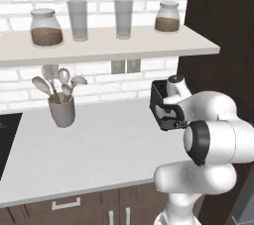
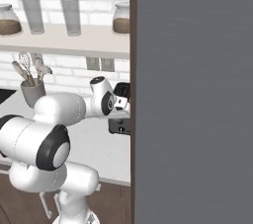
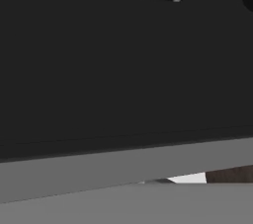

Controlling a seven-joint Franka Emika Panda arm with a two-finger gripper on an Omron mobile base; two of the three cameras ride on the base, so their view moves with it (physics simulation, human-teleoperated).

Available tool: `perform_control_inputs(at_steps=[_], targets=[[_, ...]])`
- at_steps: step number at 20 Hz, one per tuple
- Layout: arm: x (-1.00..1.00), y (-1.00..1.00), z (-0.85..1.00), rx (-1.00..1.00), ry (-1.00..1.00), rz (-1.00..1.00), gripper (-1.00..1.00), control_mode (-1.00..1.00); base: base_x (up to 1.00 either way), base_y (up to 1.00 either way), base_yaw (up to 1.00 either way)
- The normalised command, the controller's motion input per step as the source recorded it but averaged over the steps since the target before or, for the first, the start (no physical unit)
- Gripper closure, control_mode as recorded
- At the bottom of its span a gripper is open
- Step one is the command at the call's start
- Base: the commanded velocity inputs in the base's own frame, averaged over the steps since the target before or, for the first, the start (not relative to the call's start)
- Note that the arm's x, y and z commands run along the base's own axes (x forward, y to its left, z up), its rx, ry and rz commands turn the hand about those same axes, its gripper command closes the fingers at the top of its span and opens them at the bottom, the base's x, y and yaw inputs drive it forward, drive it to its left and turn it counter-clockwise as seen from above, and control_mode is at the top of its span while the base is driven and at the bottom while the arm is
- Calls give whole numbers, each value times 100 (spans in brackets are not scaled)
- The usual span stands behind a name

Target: Start the toaster. Once the lever pops up, take the bread to the plate on the dining counter.

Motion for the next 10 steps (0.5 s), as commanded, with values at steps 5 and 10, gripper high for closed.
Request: perform_control_inputs(at_steps=[5, 10], targets=[[-38, 0, -97, 0, 0, 0, 100, -100, 0, 0, 0], [-50, 0, -99, 0, 0, 0, 100, -100, 0, 0, 0]])
